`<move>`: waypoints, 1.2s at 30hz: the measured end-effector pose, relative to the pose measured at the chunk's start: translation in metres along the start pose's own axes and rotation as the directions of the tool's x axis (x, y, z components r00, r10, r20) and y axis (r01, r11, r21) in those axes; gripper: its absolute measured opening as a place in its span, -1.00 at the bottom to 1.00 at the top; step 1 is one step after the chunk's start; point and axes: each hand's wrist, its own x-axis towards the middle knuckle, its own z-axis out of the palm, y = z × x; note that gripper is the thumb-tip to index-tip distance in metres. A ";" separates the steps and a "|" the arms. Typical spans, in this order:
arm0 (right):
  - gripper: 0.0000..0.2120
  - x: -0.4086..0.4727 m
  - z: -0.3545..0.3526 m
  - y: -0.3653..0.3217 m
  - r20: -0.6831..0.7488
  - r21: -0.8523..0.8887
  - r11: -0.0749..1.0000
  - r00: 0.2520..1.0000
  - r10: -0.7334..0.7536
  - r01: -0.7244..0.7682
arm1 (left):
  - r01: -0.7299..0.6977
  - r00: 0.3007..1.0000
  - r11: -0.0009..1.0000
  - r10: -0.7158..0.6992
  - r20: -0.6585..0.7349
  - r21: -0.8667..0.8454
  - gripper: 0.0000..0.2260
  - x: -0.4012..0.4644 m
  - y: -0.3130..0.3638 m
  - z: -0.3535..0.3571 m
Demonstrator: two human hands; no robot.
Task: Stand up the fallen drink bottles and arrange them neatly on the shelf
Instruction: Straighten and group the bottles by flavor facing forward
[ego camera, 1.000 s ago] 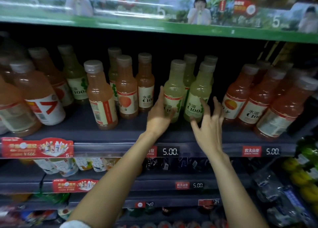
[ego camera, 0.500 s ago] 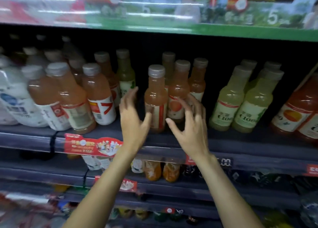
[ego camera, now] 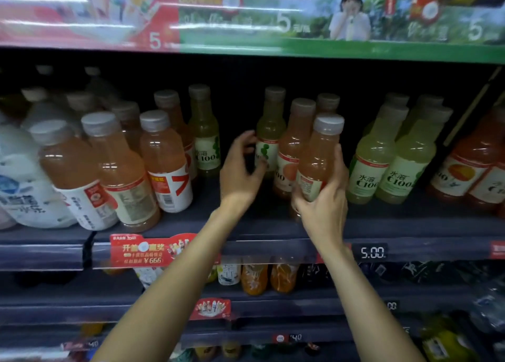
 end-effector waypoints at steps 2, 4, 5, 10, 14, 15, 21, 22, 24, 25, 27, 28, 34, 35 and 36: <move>-0.10 0.005 -0.005 0.008 0.017 -0.067 0.998 1.000 0.011 -0.010 | 0.033 0.999 0.999 -0.033 -0.009 0.024 -0.37 0.019 -0.010 0.005; -0.10 0.009 -0.011 0.014 0.035 -0.205 0.979 0.999 -0.002 0.009 | 0.049 0.995 0.998 -0.051 0.084 0.024 -0.21 0.035 -0.022 0.012; -0.10 0.010 -0.014 0.016 0.036 -0.276 0.961 0.999 -0.018 0.027 | 0.071 0.988 0.998 -0.070 0.138 0.002 -0.14 0.041 -0.026 0.016; -0.13 0.006 -0.021 0.012 0.026 -0.342 0.939 0.999 -0.037 0.044 | 0.135 0.939 0.987 -0.098 0.331 -0.090 -0.12 0.058 -0.032 0.027; -0.29 -0.008 -0.023 0.002 -0.044 -0.312 0.944 0.991 -0.127 0.107 | 0.068 0.963 0.997 -0.073 0.259 0.030 -0.19 0.057 -0.034 0.028; -0.36 -0.010 -0.023 0.000 -0.054 -0.296 0.946 0.986 -0.156 0.133 | 0.042 0.969 0.995 -0.063 0.238 0.090 -0.22 0.054 -0.035 0.028; -0.62 -0.017 -0.010 -0.018 -0.034 -0.156 0.946 0.955 -0.293 0.285 | -0.057 0.994 0.960 0.028 0.109 0.273 -0.31 0.021 -0.025 0.004; -0.63 -0.018 -0.007 -0.020 -0.022 -0.121 0.947 0.953 -0.302 0.298 | -0.065 0.995 0.952 0.039 0.091 0.298 -0.28 0.013 -0.023 -0.004; -0.65 -0.018 0.000 -0.025 0.015 -0.050 0.949 0.950 -0.312 0.313 | -0.065 0.998 0.940 0.052 0.046 0.336 -0.27 -0.008 -0.018 -0.025; -0.68 -0.017 0.005 -0.028 0.036 -0.030 0.947 0.947 -0.319 0.320 | -0.082 0.997 0.928 0.082 0.017 0.362 -0.28 -0.019 -0.015 -0.035; -0.72 -0.011 0.017 -0.033 0.093 0.018 0.948 0.943 -0.319 0.319 | -0.124 0.986 0.884 0.160 -0.043 0.450 -0.29 -0.037 -0.012 -0.053; -0.72 -0.008 0.025 -0.035 0.133 0.053 0.950 0.941 -0.313 0.308 | -0.120 0.982 0.864 0.177 -0.071 0.489 -0.28 -0.044 -0.010 -0.060; -0.60 0.026 0.081 -0.053 0.332 0.164 0.971 0.917 -0.220 0.173 | -0.038 0.956 0.825 0.195 -0.221 0.564 -0.29 -0.064 -0.004 -0.079; -0.57 0.032 0.089 -0.057 0.333 0.163 0.974 0.920 -0.205 0.158 | -0.017 0.947 0.831 0.191 -0.258 0.556 -0.29 -0.066 -0.004 -0.082; -0.55 0.037 0.097 -0.061 0.321 0.162 0.974 0.925 -0.204 0.159 | 0.008 0.937 0.836 0.186 -0.297 0.549 -0.28 -0.067 -0.005 -0.086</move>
